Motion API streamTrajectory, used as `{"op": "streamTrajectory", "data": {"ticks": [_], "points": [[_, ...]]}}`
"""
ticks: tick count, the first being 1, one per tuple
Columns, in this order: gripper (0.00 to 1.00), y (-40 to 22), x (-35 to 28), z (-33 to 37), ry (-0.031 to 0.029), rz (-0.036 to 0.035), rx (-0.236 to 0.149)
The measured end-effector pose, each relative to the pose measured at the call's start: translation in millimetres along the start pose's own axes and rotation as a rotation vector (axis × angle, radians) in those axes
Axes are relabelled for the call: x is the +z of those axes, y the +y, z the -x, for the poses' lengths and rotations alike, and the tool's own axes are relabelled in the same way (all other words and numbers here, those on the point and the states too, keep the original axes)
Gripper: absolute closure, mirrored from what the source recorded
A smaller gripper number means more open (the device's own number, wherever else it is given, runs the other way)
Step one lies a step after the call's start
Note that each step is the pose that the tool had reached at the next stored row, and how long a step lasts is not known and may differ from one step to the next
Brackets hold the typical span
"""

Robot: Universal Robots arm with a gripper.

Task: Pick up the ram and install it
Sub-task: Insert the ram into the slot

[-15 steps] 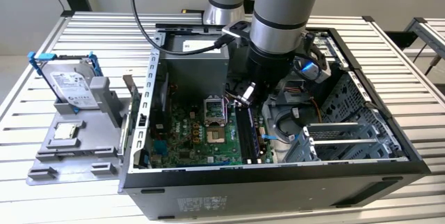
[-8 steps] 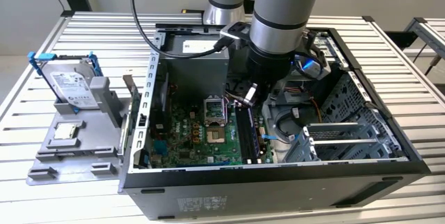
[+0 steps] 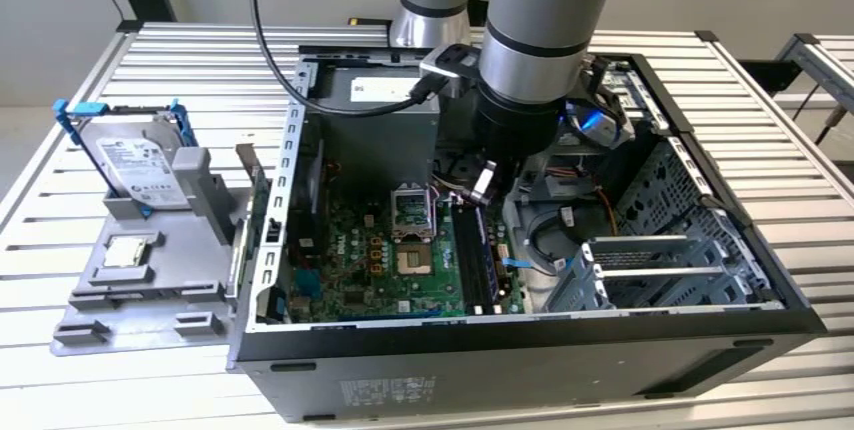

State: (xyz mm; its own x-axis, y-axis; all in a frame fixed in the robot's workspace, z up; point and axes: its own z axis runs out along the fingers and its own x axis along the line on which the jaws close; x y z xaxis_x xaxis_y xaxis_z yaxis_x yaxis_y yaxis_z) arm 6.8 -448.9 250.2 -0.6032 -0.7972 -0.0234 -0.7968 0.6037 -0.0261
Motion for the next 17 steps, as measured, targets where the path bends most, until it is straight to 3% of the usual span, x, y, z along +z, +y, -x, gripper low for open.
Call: {"op": "streamTrajectory", "data": {"ticks": [8,17], "points": [[1.0,0.0,0.1,0.0,-0.0003,0.0003,-0.012],[1.0,0.1,1.5,0.0,-0.0051,0.0041,-0.173]]}}
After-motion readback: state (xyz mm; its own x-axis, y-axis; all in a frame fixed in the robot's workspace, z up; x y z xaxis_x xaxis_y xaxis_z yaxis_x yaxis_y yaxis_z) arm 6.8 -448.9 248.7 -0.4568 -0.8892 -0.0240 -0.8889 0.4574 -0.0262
